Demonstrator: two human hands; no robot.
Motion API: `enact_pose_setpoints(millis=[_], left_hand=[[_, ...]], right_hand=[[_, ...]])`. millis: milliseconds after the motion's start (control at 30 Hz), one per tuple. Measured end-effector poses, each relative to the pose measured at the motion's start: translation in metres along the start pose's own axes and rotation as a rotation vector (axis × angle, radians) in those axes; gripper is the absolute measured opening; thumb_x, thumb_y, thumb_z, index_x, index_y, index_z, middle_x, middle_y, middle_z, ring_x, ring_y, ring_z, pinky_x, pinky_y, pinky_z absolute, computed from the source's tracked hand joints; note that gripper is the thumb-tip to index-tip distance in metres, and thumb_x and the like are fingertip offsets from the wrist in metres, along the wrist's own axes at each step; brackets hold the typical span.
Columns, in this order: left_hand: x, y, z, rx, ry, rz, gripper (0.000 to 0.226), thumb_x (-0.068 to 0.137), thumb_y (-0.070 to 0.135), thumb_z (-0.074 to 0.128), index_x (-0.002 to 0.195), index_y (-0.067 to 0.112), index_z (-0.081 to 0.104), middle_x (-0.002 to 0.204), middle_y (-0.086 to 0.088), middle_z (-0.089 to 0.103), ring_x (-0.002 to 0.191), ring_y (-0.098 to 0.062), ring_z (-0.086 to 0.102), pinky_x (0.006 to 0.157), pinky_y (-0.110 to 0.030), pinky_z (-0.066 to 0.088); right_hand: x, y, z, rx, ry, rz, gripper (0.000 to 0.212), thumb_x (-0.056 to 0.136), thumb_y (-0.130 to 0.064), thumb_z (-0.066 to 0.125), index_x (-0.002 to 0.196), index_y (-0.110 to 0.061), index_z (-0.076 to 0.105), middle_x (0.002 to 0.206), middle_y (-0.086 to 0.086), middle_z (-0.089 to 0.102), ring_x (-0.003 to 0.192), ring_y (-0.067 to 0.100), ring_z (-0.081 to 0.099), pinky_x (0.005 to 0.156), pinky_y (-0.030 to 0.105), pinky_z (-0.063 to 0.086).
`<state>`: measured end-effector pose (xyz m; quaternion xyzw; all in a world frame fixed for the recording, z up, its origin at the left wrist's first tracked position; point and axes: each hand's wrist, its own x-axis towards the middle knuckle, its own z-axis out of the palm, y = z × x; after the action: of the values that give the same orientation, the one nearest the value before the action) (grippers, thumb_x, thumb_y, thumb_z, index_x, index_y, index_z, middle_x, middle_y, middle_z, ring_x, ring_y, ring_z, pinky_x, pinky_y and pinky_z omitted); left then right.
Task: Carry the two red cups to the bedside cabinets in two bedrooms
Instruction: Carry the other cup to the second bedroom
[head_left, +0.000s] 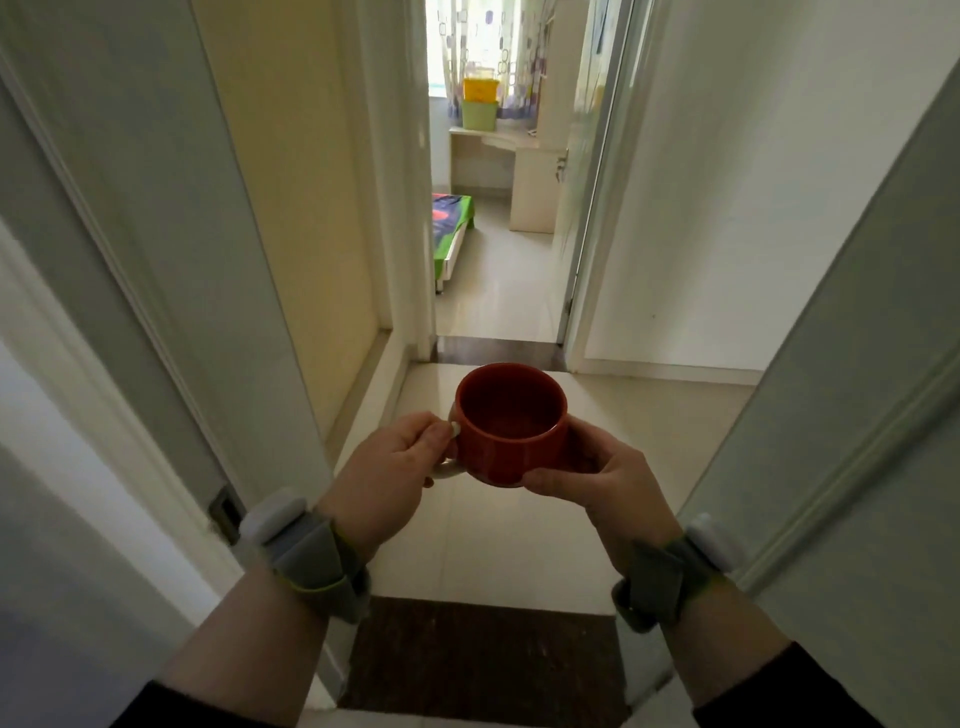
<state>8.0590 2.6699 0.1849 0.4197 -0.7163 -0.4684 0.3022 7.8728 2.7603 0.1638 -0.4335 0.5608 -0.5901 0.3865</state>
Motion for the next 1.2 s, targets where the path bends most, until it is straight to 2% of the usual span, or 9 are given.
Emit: enact_pose_setpoints(millis=[200, 333, 533, 633, 733, 967, 1033, 1100, 1200], left_hand=[[0.089, -0.007, 0.003, 0.0, -0.012, 0.022, 0.029, 0.097, 0.03, 0.038, 0.078, 0.022, 0.059, 0.075, 0.006, 0.061, 0.071, -0.009, 0.055, 0.064, -0.024, 0.041], [0.158, -0.01, -0.002, -0.006, -0.033, 0.055, 0.03, 0.097, 0.029, 0.038, 0.074, 0.022, 0.057, 0.073, 0.006, 0.059, 0.069, -0.009, 0.054, 0.063, -0.023, 0.04], [0.257, -0.016, -0.01, 0.017, -0.083, 0.068, 0.029, 0.097, 0.03, 0.037, 0.08, 0.021, 0.059, 0.076, 0.005, 0.06, 0.07, -0.008, 0.055, 0.061, -0.02, 0.04], [0.304, -0.017, -0.012, 0.004, -0.092, 0.062, 0.029, 0.097, 0.029, 0.038, 0.077, 0.022, 0.058, 0.074, 0.008, 0.06, 0.068, -0.006, 0.055, 0.061, -0.02, 0.039], [0.345, -0.019, -0.008, 0.002, -0.098, 0.061, 0.028, 0.097, 0.028, 0.038, 0.078, 0.022, 0.058, 0.073, 0.008, 0.06, 0.067, -0.005, 0.055, 0.061, -0.019, 0.04], [0.447, -0.02, 0.012, -0.004, -0.068, 0.042, 0.03, 0.097, 0.029, 0.037, 0.082, 0.016, 0.06, 0.074, 0.005, 0.062, 0.063, -0.001, 0.057, 0.055, -0.011, 0.043], [0.488, -0.017, 0.021, -0.012, -0.051, 0.027, 0.029, 0.097, 0.029, 0.037, 0.082, 0.018, 0.059, 0.075, 0.005, 0.062, 0.066, -0.004, 0.057, 0.058, -0.014, 0.042], [0.51, -0.013, 0.024, -0.022, -0.033, 0.017, 0.029, 0.097, 0.029, 0.037, 0.084, 0.019, 0.06, 0.076, 0.005, 0.063, 0.068, -0.006, 0.058, 0.06, -0.016, 0.042], [0.548, -0.011, 0.029, -0.03, -0.021, 0.019, 0.029, 0.097, 0.029, 0.037, 0.086, 0.016, 0.061, 0.077, 0.004, 0.064, 0.069, -0.006, 0.059, 0.058, -0.013, 0.041]], right_hand=[[0.088, 0.013, -0.013, -0.006, 0.011, 0.006, 0.065, 0.055, -0.023, 0.082, 0.117, -0.024, 0.062, 0.11, -0.003, 0.072, 0.102, 0.015, 0.067, 0.081, 0.029, 0.056], [0.153, 0.021, -0.016, -0.012, 0.047, 0.006, 0.064, 0.055, -0.023, 0.081, 0.116, -0.027, 0.061, 0.109, -0.006, 0.072, 0.099, 0.011, 0.068, 0.078, 0.026, 0.056], [0.242, 0.029, -0.022, -0.016, 0.09, 0.023, 0.071, 0.054, -0.024, 0.082, 0.121, -0.021, 0.059, 0.11, -0.004, 0.072, 0.099, 0.011, 0.068, 0.076, 0.023, 0.056], [0.286, 0.032, -0.025, -0.008, 0.099, 0.031, 0.069, 0.053, -0.026, 0.081, 0.119, -0.025, 0.06, 0.107, -0.007, 0.072, 0.096, 0.008, 0.068, 0.071, 0.019, 0.055], [0.326, 0.037, -0.035, -0.004, 0.101, 0.036, 0.066, 0.054, -0.025, 0.082, 0.116, -0.026, 0.061, 0.106, -0.007, 0.073, 0.096, 0.009, 0.068, 0.072, 0.02, 0.055], [0.43, 0.047, -0.067, 0.006, 0.062, 0.015, 0.058, 0.055, -0.021, 0.081, 0.11, -0.029, 0.062, 0.104, -0.006, 0.073, 0.096, 0.011, 0.068, 0.075, 0.022, 0.055], [0.472, 0.048, -0.084, 0.018, 0.033, 0.015, 0.058, 0.055, -0.022, 0.08, 0.109, -0.029, 0.062, 0.104, -0.006, 0.073, 0.097, 0.011, 0.068, 0.075, 0.022, 0.056], [0.497, 0.047, -0.093, 0.016, 0.018, 0.011, 0.06, 0.055, -0.022, 0.08, 0.112, -0.027, 0.061, 0.105, -0.005, 0.073, 0.098, 0.012, 0.067, 0.076, 0.023, 0.056], [0.538, 0.047, -0.106, 0.023, -0.009, 0.012, 0.064, 0.055, -0.019, 0.08, 0.116, -0.023, 0.06, 0.107, -0.003, 0.072, 0.099, 0.014, 0.068, 0.076, 0.023, 0.056]])
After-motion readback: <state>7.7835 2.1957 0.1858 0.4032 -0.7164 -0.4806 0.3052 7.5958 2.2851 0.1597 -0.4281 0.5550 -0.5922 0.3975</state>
